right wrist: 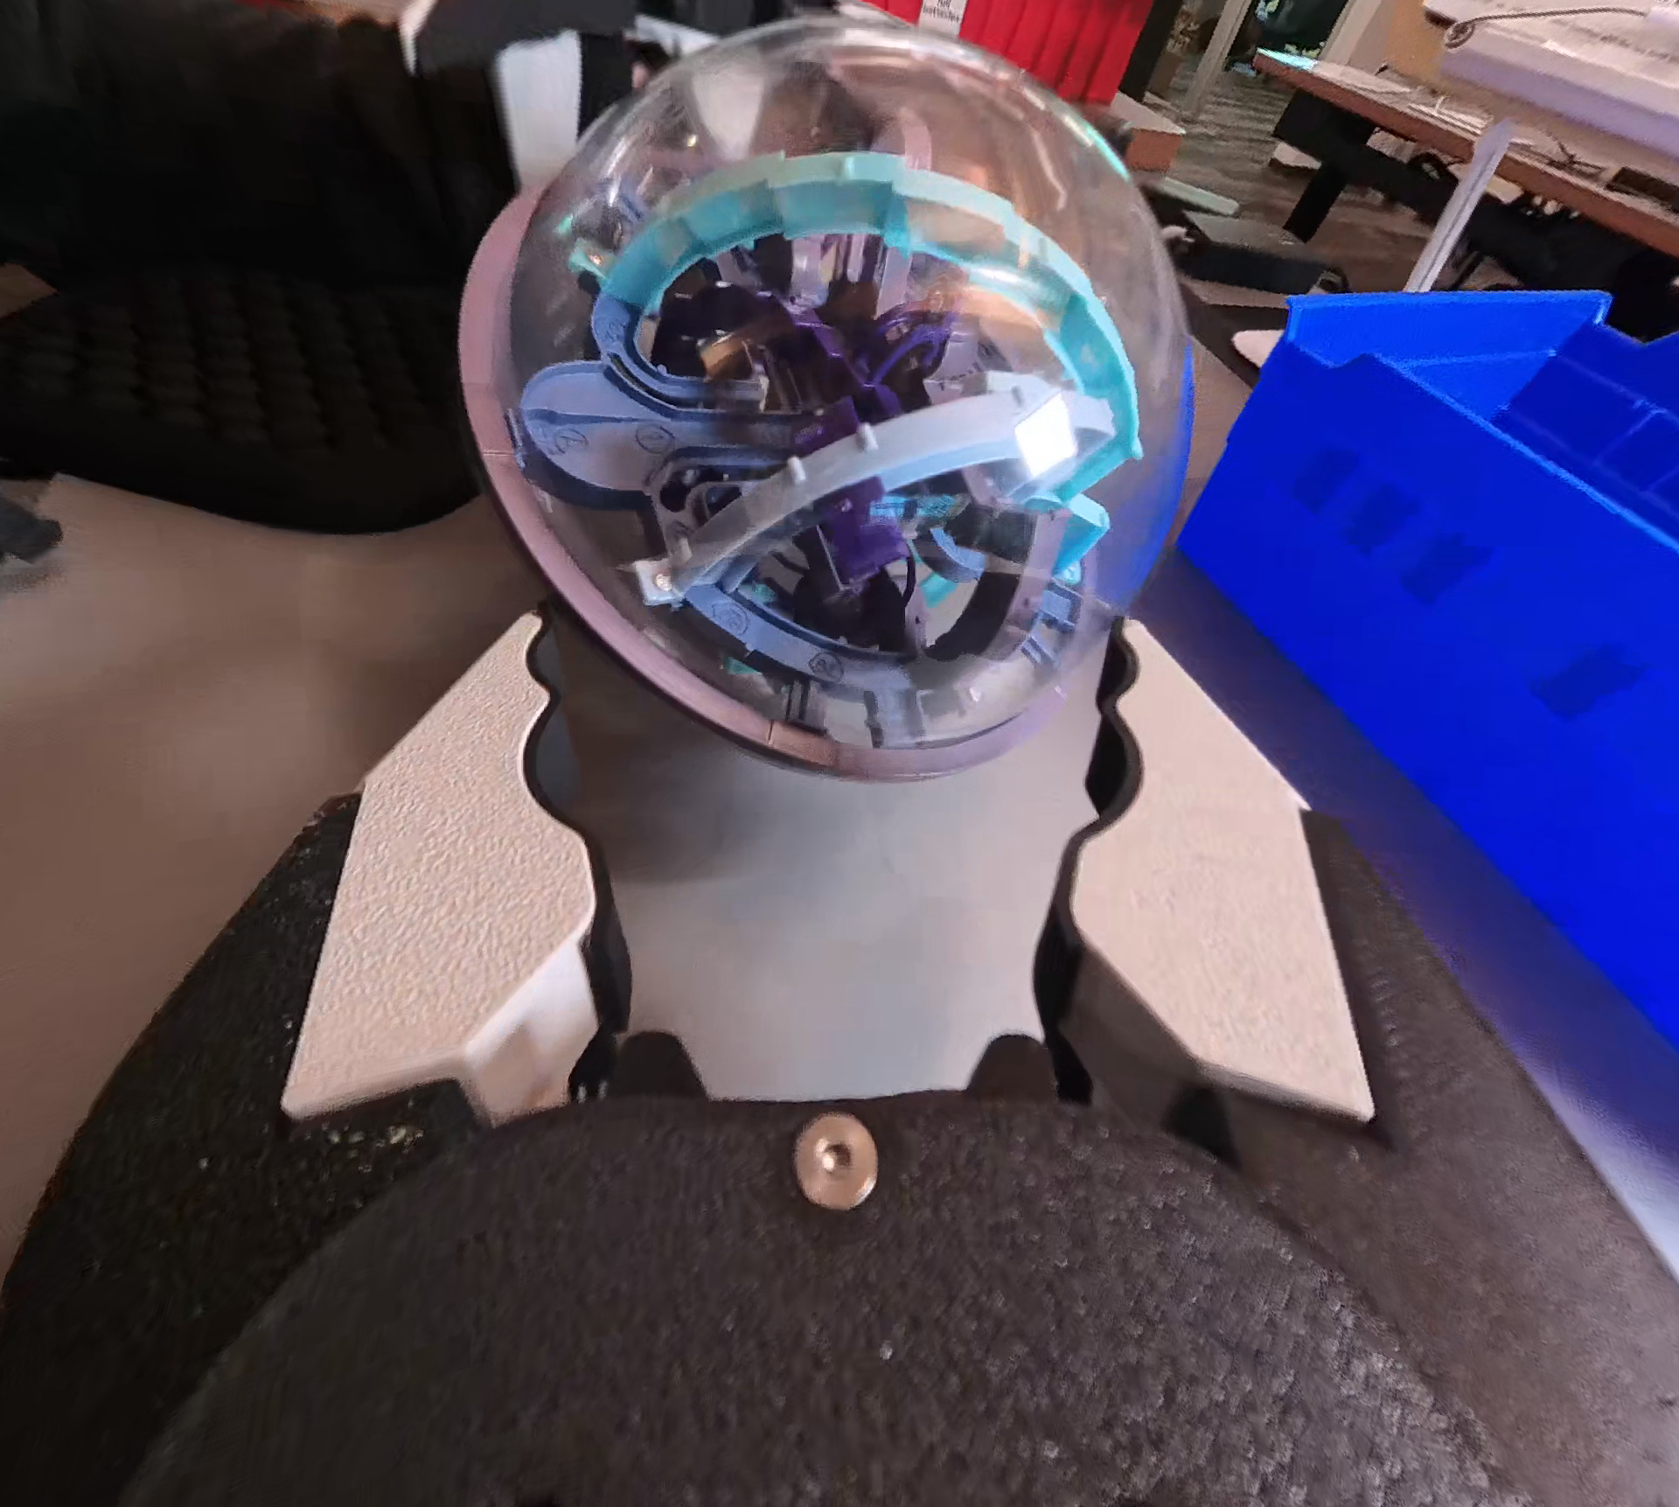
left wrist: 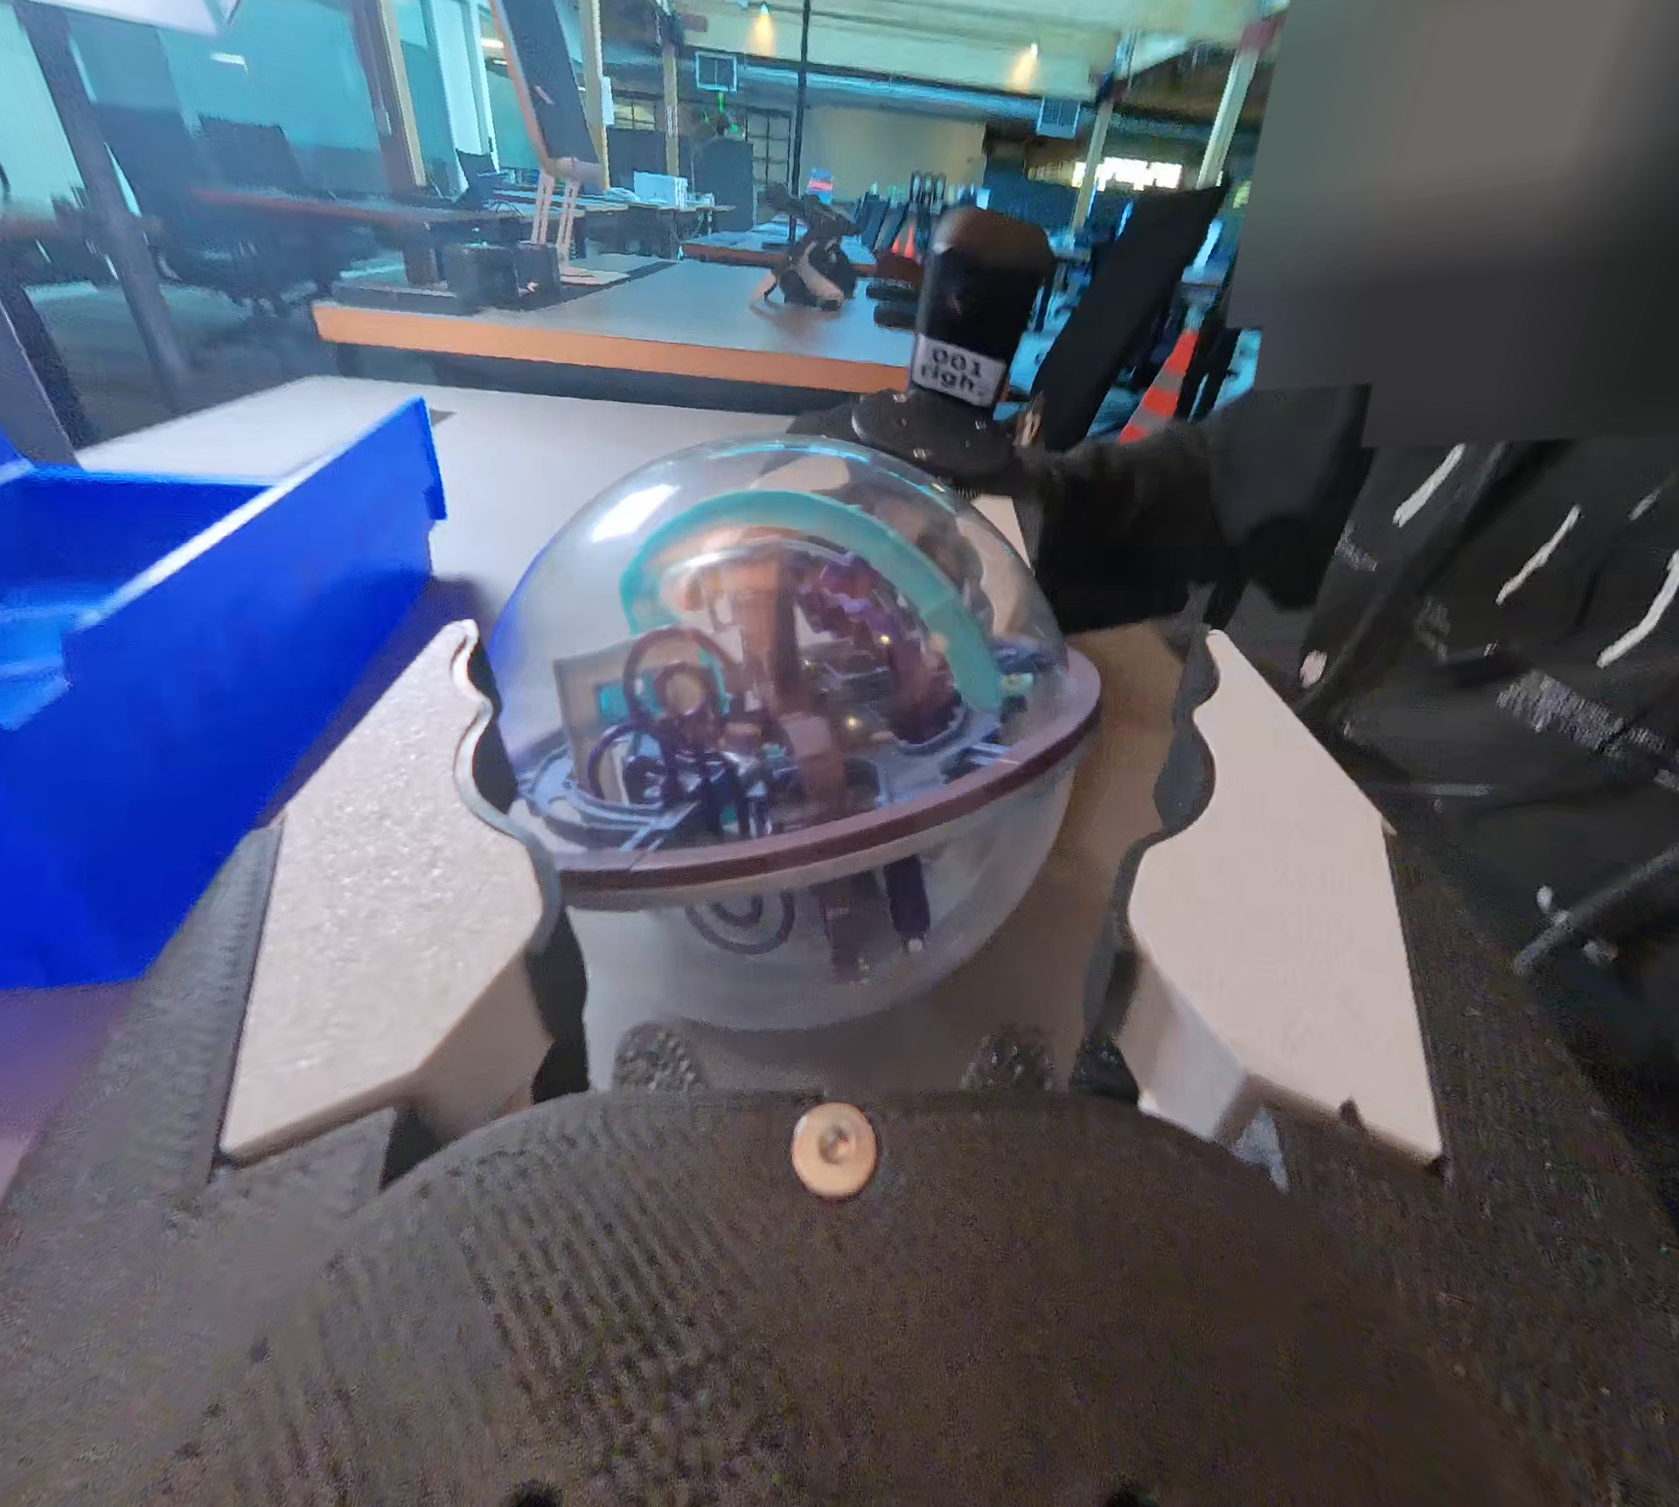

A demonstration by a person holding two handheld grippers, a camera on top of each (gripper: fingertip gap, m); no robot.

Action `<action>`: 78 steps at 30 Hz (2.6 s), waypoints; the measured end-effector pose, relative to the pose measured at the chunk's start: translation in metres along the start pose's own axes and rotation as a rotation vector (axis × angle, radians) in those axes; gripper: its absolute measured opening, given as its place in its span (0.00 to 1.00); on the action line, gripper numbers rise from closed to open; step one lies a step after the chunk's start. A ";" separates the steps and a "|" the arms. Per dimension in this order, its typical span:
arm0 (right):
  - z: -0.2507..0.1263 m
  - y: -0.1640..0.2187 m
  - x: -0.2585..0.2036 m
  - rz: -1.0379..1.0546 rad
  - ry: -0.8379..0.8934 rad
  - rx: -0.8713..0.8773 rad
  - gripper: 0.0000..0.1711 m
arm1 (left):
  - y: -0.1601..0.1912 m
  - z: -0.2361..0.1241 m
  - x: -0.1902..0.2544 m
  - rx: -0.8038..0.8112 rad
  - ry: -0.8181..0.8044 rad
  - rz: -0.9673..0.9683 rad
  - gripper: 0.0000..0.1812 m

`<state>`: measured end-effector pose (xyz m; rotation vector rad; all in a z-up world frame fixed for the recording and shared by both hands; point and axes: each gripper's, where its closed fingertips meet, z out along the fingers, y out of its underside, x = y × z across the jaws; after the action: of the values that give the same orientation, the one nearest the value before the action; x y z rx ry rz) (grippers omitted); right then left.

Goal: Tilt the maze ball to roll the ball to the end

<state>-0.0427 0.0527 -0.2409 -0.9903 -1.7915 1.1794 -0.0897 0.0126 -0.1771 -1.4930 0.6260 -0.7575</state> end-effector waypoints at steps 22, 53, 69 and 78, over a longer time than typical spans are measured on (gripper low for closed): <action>0.006 -0.015 0.002 -0.121 0.080 0.024 0.76 | 0.044 0.012 -0.022 -0.052 0.098 -0.589 0.80; 0.000 -0.004 0.012 0.214 -0.017 0.062 0.72 | 0.047 0.027 -0.025 -0.055 -0.056 -0.321 0.85; 0.003 0.000 0.009 0.104 0.024 0.029 0.76 | 0.051 0.029 -0.020 -0.116 -0.091 -0.140 0.85; -0.002 -0.011 0.010 0.118 0.019 0.074 0.77 | 0.061 0.032 -0.015 -0.171 -0.053 -0.227 0.85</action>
<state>-0.0469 0.0595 -0.2282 -1.0725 -1.6815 1.2951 -0.0713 0.0404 -0.2387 -1.7571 0.4960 -0.8510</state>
